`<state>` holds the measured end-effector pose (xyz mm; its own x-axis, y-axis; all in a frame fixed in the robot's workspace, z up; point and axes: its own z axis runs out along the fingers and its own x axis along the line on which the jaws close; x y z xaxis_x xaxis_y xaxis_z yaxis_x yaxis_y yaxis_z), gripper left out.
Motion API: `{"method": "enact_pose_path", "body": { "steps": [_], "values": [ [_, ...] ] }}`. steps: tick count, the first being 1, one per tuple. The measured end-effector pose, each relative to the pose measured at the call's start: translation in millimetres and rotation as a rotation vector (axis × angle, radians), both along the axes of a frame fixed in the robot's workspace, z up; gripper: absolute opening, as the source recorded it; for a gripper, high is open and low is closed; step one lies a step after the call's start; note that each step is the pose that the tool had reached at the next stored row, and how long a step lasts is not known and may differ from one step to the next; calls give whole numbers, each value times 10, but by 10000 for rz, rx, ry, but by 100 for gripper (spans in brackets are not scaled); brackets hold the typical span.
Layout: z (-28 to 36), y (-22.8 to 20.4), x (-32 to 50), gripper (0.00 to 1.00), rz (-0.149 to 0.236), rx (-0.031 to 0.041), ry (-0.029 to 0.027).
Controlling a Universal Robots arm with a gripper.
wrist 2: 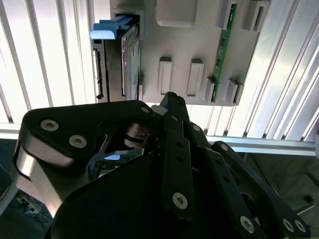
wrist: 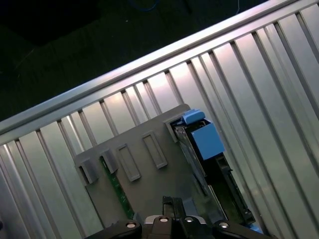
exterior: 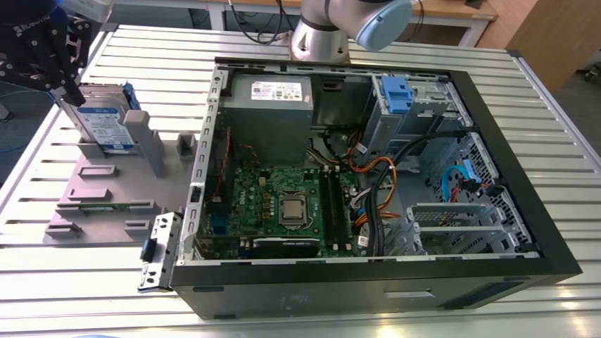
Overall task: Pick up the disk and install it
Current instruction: 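Pick up the disk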
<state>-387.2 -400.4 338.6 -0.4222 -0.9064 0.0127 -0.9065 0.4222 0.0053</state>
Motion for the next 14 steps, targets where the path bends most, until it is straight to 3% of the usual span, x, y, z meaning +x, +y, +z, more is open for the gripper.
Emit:
{"method": "enact_pose_path", "body": {
  "steps": [14],
  "values": [
    [0, 0, 0, 11, 196, 0, 0]
  ]
}}
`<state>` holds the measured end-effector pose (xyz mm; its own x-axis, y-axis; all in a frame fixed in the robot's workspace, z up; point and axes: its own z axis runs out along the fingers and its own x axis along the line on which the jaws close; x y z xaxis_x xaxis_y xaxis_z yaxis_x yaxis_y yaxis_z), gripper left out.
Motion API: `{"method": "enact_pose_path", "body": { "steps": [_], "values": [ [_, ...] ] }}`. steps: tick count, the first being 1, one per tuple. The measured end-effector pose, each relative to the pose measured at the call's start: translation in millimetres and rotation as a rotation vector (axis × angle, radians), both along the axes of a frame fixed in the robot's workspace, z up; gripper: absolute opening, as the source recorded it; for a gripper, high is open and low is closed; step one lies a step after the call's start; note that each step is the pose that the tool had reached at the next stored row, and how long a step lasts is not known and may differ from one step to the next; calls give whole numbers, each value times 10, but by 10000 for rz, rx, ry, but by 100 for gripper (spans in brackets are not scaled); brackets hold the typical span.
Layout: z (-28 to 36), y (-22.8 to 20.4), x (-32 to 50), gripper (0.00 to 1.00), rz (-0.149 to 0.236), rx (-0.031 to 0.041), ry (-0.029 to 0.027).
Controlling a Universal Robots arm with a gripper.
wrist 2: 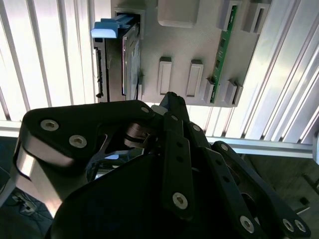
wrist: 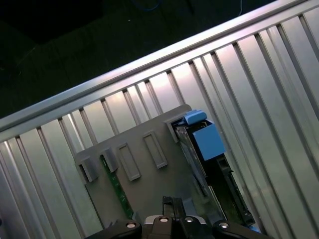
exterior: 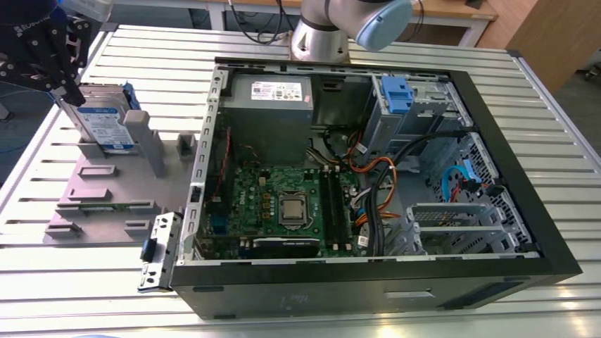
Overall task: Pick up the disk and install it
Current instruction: 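Pick up the disk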
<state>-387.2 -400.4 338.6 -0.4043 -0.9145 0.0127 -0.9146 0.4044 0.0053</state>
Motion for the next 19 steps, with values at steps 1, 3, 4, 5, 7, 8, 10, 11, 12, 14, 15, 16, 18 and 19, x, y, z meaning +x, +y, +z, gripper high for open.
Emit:
{"method": "enact_pose_path", "body": {
  "steps": [1, 3, 4, 5, 7, 8, 10, 11, 12, 14, 15, 16, 18, 19],
  "values": [
    [0, 0, 0, 11, 14, 0, 0],
    [0, 0, 0, 11, 40, 0, 0],
    [0, 0, 0, 11, 54, 0, 0],
    [0, 0, 0, 11, 68, 0, 0],
    [0, 0, 0, 11, 94, 0, 0],
    [0, 0, 0, 11, 107, 0, 0],
    [1, 0, 0, 11, 134, -1, 1],
    [1, -1, 0, 11, 148, -1, 2],
    [1, 0, 0, 11, 160, -1, 2],
    [1, 0, 0, 11, 187, -1, 1],
    [0, 0, 0, 11, 200, 0, 0],
    [0, 0, 0, 11, 212, 0, 0],
    [0, 0, 0, 11, 240, 1, 0],
    [0, 0, 0, 11, 253, 0, 0]
  ]
}}
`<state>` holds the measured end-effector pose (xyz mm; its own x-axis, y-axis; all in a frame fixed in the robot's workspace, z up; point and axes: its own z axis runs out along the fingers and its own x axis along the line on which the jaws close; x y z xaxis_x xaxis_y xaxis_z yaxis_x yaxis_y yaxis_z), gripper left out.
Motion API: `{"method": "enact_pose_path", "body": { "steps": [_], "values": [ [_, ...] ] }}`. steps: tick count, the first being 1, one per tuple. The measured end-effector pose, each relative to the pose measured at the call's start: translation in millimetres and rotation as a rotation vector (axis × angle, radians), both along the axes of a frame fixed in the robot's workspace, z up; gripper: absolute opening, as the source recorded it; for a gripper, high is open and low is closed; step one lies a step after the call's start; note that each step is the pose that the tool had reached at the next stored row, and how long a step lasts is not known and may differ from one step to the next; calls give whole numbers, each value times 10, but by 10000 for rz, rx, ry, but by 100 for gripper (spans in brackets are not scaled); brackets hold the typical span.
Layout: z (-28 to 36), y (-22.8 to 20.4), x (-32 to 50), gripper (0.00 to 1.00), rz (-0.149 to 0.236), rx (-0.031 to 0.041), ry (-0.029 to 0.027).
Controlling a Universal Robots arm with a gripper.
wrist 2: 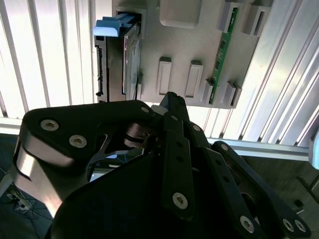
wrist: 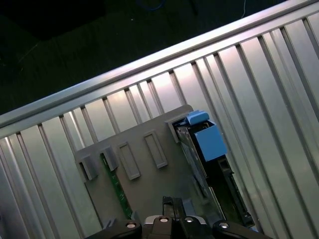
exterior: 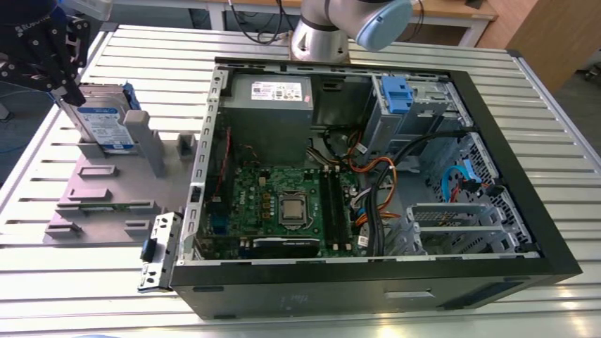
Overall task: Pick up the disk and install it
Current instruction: 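Pick up the disk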
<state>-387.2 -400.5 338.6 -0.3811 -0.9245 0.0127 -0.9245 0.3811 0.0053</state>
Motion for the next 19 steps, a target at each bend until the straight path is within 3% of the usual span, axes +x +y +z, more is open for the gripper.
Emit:
{"method": "enact_pose_path", "body": {
  "steps": [19],
  "values": [
    [0, -1, 0, 11, 238, 0, 0]
  ]
}}
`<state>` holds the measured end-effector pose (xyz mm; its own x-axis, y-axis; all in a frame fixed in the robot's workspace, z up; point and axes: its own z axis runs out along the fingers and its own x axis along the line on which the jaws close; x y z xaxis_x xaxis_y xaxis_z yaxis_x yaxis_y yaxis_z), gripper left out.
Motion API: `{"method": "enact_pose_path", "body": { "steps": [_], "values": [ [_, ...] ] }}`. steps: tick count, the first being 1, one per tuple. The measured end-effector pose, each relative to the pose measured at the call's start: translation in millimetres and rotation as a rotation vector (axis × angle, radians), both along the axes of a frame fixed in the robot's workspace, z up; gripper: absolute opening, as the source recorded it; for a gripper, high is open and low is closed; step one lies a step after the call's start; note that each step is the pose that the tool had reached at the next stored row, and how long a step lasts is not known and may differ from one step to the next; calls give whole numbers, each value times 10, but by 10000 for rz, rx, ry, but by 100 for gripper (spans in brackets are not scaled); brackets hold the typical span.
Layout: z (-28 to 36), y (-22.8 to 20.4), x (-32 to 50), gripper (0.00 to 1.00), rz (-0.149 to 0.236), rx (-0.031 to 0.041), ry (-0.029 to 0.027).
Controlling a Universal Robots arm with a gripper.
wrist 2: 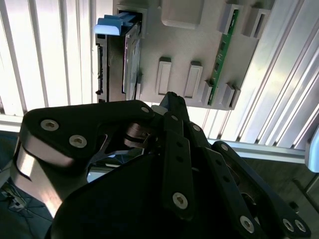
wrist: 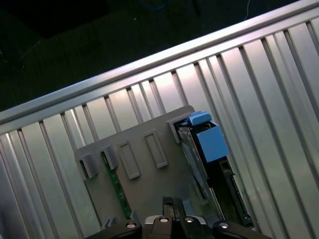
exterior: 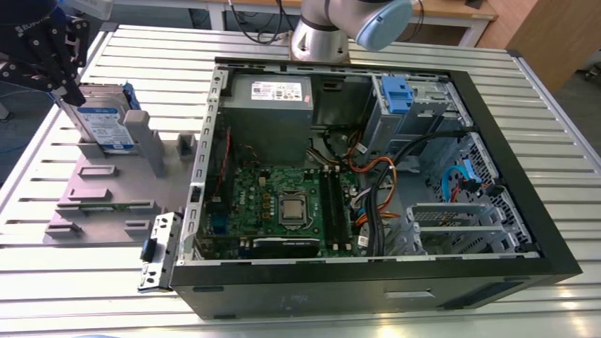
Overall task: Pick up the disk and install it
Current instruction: 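Pick up the disk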
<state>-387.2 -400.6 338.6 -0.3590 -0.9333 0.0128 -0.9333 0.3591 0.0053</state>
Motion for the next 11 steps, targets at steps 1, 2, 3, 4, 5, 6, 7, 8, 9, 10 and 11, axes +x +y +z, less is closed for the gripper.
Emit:
{"method": "enact_pose_path", "body": {
  "steps": [1, 2, 3, 4, 5, 6, 7, 8, 9, 10, 11],
  "values": [
    [0, 0, 0, 11, 11, 0, -1],
    [0, 0, 0, 11, 22, 0, 0],
    [0, 0, 0, 11, 33, 0, 0],
    [0, 0, 0, 11, 44, 0, 0],
    [0, 0, 0, 11, 54, 0, 0],
    [0, 0, 0, 11, 65, 0, 0],
    [0, 0, 0, 11, 76, 0, 0],
    [0, 0, 0, 11, 86, 0, 0],
    [0, 0, 0, 11, 98, 0, 0],
    [0, 0, 0, 11, 108, 0, 0],
    [0, 0, 0, 11, 119, 0, 0]
  ]
}}
